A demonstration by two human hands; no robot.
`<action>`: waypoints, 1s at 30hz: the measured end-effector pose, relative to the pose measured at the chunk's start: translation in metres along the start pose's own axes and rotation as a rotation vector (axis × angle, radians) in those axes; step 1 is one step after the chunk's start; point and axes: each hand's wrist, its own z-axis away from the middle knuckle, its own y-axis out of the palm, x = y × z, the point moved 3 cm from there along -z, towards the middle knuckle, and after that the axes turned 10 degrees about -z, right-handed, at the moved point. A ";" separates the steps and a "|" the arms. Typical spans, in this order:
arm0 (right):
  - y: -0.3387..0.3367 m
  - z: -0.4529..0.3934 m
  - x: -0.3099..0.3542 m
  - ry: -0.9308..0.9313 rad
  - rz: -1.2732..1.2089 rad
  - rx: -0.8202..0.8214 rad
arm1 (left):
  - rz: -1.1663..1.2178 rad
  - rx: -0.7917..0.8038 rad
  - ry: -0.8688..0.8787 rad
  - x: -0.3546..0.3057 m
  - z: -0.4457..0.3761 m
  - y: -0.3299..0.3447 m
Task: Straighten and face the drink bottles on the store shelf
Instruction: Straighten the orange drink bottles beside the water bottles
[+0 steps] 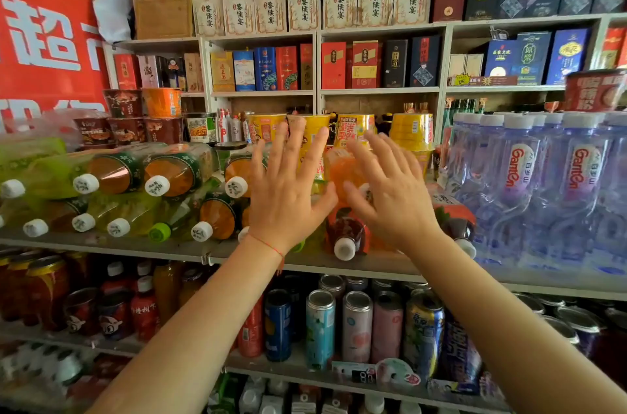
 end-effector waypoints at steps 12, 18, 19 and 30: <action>-0.001 0.011 -0.023 -0.164 -0.127 0.027 | 0.078 0.300 0.086 -0.014 0.002 0.028; -0.006 -0.010 -0.021 -0.081 -0.265 0.018 | 0.155 0.358 0.021 -0.016 -0.025 0.036; -0.009 -0.017 -0.022 -0.037 -0.295 0.011 | 0.173 0.361 0.006 -0.016 -0.030 0.039; -0.011 -0.098 -0.035 0.161 -0.304 0.038 | 0.257 0.382 -0.145 -0.011 -0.069 0.065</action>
